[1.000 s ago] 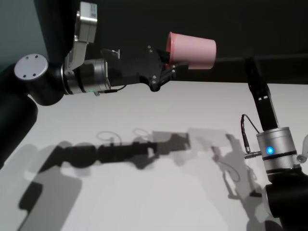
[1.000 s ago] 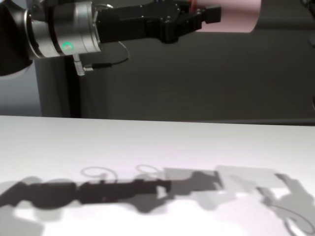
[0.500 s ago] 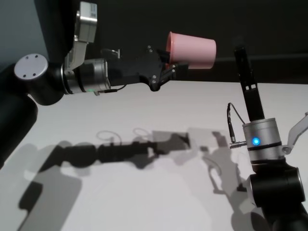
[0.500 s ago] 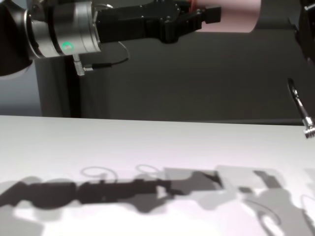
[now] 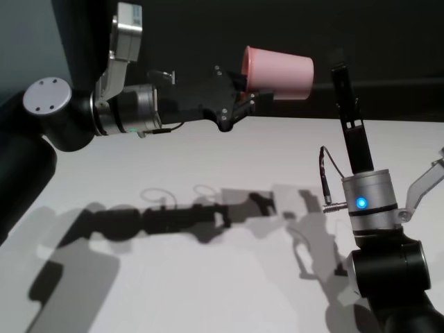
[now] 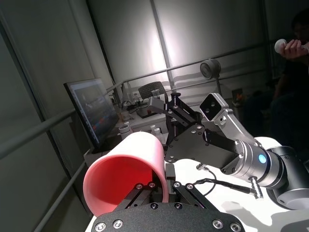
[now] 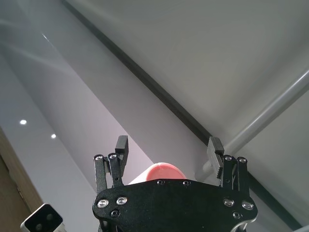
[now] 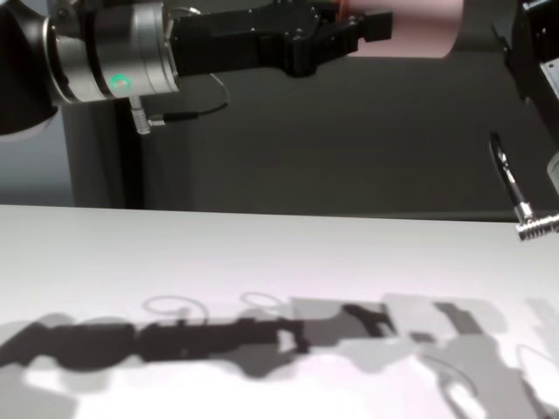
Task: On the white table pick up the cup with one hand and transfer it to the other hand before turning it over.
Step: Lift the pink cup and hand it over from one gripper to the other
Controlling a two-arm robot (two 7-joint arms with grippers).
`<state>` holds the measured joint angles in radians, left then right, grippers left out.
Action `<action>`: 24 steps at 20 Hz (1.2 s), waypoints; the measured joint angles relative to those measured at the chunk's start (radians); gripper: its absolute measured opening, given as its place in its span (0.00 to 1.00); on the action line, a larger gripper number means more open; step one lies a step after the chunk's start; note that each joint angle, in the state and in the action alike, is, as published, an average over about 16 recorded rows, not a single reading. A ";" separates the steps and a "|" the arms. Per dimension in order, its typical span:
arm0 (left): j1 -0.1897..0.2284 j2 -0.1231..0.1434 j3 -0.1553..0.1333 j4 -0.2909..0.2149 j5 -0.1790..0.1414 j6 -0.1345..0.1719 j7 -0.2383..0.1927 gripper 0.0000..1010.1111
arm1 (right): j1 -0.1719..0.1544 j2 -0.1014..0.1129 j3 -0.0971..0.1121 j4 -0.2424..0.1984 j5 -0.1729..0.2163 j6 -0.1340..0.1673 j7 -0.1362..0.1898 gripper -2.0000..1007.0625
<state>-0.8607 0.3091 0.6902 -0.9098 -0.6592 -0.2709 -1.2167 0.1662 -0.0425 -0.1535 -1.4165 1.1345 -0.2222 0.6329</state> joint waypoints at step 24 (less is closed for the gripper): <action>0.000 0.000 0.000 0.000 0.000 0.000 0.000 0.05 | 0.017 0.015 -0.072 0.030 0.067 0.002 -0.002 0.99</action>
<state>-0.8607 0.3091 0.6902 -0.9098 -0.6592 -0.2709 -1.2168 0.1834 -0.0275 -0.2252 -1.3866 1.2011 -0.2202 0.6305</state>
